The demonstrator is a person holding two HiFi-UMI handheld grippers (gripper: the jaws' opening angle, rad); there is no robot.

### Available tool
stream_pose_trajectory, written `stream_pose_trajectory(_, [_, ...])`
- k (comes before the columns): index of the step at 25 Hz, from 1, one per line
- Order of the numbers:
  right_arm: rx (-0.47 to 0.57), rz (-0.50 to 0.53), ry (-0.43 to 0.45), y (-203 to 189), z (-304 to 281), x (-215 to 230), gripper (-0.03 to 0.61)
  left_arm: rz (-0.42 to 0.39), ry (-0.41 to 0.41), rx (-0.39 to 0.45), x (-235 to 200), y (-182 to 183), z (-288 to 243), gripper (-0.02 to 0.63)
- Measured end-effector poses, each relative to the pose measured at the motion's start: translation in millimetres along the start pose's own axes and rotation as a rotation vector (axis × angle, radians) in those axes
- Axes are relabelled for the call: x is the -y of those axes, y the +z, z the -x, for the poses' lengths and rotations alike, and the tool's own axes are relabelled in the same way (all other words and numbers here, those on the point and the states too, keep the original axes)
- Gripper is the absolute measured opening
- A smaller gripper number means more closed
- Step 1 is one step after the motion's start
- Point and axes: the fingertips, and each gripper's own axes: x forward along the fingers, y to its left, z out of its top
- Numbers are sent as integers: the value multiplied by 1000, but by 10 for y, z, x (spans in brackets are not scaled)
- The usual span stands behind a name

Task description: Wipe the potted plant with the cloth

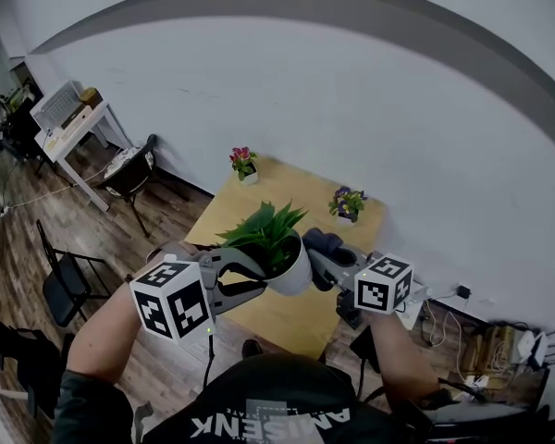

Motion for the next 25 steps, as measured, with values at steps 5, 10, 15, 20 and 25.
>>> stream_pose_trajectory(5, [22, -33, 23, 76, 88, 127, 46, -72, -51, 87, 66, 112, 49, 14])
stream_pose_trajectory(10, [87, 30, 164, 599, 116, -23, 46, -190, -75, 60, 139, 139, 74, 14])
stream_pose_trajectory(15, [111, 75, 323, 923, 52, -320, 46, -276, -58, -12, 146, 121, 39, 14])
stream_pose_trajectory(20, [78, 95, 394, 965, -7, -445, 46, -341, -31, -50, 145, 176, 34, 14])
stream_pose_trajectory(25, [36, 82, 405, 801, -53, -352, 46, -378, -16, -84, 133, 121, 20, 14])
